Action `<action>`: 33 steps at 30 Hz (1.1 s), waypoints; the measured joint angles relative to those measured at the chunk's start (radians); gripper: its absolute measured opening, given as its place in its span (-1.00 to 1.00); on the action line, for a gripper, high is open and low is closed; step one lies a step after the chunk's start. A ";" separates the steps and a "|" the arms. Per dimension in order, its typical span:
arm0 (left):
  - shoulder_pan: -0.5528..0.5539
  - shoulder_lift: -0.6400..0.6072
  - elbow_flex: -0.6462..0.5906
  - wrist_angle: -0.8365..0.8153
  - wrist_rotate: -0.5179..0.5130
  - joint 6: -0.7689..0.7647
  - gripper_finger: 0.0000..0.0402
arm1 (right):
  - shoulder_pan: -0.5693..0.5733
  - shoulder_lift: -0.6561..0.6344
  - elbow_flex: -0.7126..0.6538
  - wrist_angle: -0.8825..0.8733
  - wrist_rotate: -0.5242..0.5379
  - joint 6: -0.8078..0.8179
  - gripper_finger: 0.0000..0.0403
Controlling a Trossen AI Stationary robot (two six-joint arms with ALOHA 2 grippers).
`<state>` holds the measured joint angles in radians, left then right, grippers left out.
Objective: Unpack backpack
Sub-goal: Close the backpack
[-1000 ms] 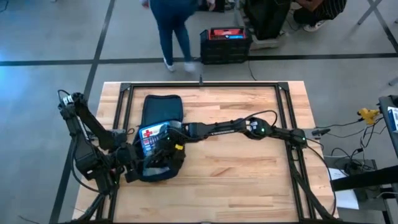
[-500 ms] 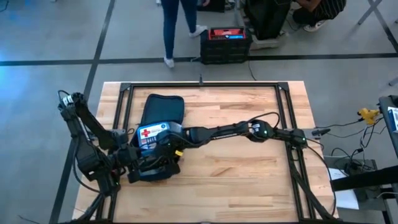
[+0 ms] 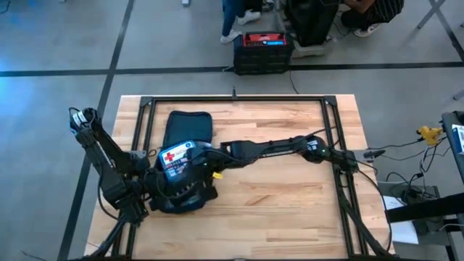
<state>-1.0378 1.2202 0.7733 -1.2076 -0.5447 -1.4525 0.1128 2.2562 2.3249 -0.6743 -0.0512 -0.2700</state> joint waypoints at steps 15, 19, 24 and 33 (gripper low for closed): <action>-0.001 -0.011 0.109 -0.117 0.046 0.007 -0.41 | -0.183 -0.043 -0.069 -0.164 0.126 0.075 0.90; 0.001 -0.012 0.109 -0.138 -0.103 -0.014 -0.41 | -0.291 -0.043 -0.180 -0.045 0.062 0.200 0.90; 0.056 -0.019 0.065 -0.233 -0.285 -0.129 -0.41 | -0.405 -0.041 -0.348 0.226 -0.106 0.487 0.90; 0.238 -0.136 0.022 -0.243 -0.271 -0.151 -0.41 | -0.392 0.027 -0.419 0.365 -0.148 0.627 0.90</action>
<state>-0.7998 1.0844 0.7952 -1.4502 -0.8157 -1.6038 -0.2793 2.2837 1.9057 -0.3089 -0.1994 0.3567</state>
